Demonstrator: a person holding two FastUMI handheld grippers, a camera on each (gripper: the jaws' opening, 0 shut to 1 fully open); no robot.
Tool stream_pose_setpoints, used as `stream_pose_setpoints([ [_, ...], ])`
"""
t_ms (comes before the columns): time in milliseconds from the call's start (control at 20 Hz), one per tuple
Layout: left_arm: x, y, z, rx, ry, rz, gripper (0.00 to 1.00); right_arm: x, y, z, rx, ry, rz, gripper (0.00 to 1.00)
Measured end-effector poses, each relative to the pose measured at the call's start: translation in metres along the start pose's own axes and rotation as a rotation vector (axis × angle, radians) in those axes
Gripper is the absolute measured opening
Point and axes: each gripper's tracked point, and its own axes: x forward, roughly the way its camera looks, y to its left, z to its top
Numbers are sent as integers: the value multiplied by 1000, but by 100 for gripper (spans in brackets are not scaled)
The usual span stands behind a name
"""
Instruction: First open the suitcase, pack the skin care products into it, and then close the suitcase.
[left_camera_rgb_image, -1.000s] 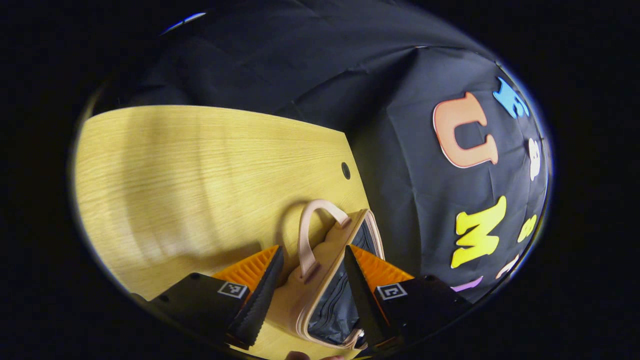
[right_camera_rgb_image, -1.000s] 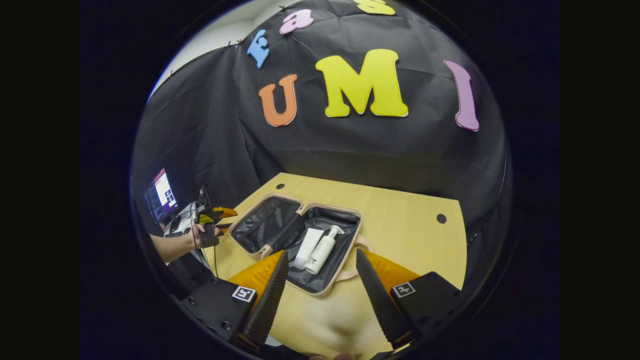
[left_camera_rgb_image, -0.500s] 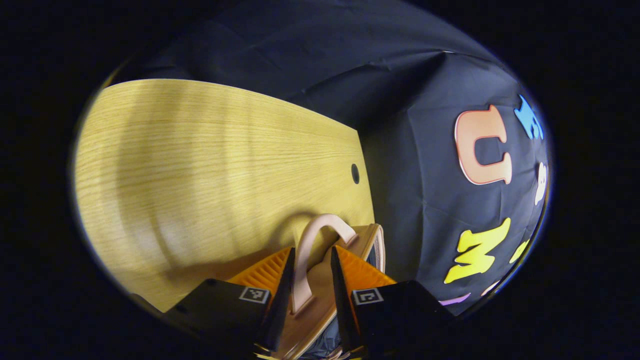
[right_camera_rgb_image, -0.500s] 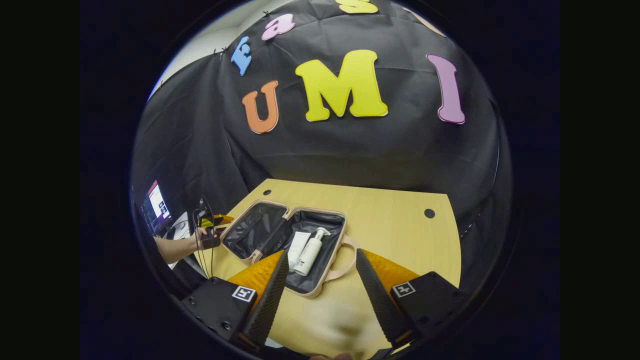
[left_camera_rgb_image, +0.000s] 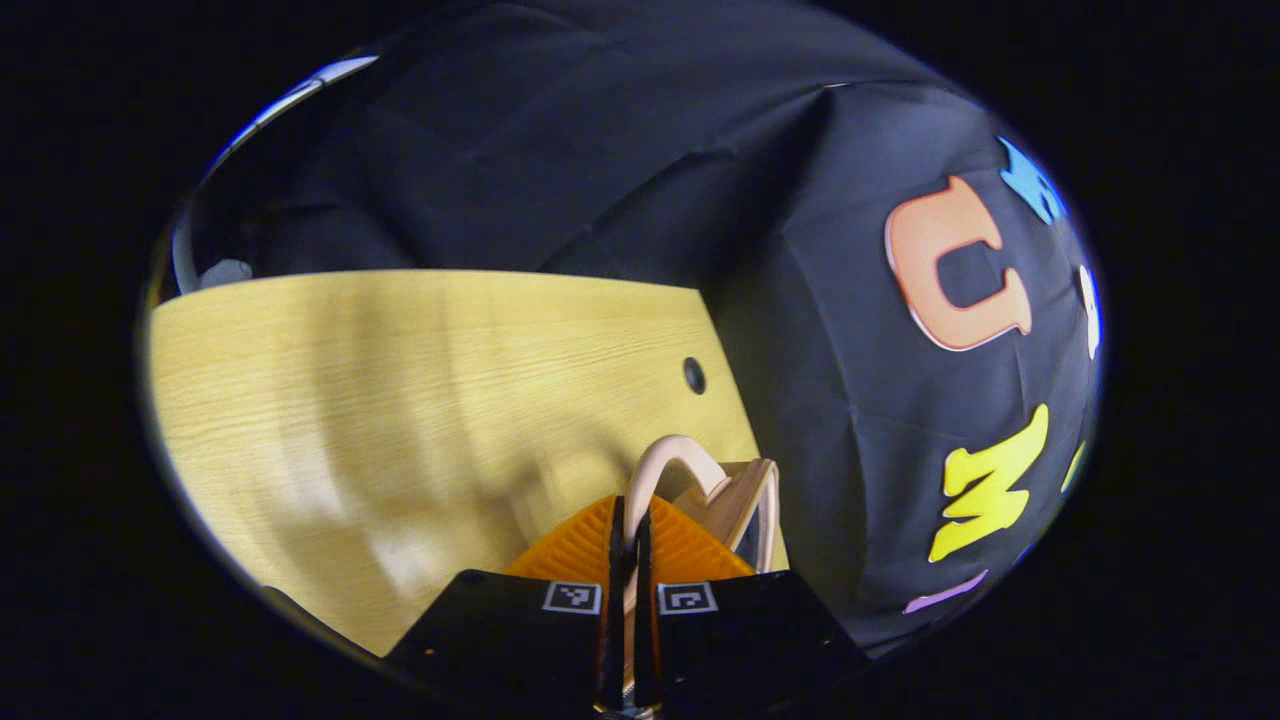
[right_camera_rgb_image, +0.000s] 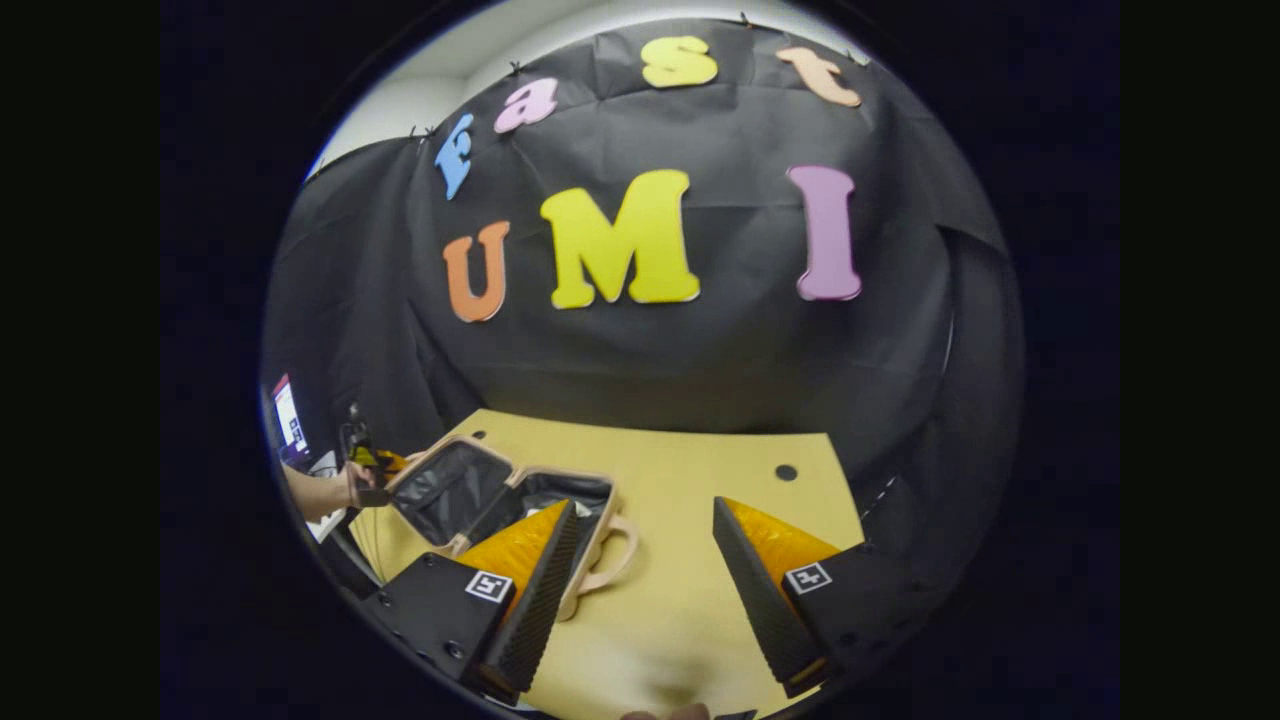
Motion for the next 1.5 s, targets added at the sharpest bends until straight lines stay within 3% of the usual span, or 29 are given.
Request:
stream_pose_setpoints([
  [300,-74,-121,-15,338,-166,-96,6,-19,-57,18,97,-95,-80,80],
  [500,-120,-188,-69,622,-309,-121,6,-40,-88,30,83,-154,-113,80],
  [700,-141,-236,-131,807,-401,-144,6,-50,-107,36,59,-175,-131,80],
  [850,-144,-265,-186,908,-399,-178,6,-57,-120,38,44,-187,-153,80],
  [1250,-115,-286,-342,1119,-317,-296,6,-77,-167,25,47,-154,-276,82],
  [1300,-107,-284,-361,1132,-293,-296,6,-81,-172,21,40,-142,-284,77],
  [1500,-73,-261,-422,1198,-213,-262,6,-90,-187,13,12,-102,-315,81],
])
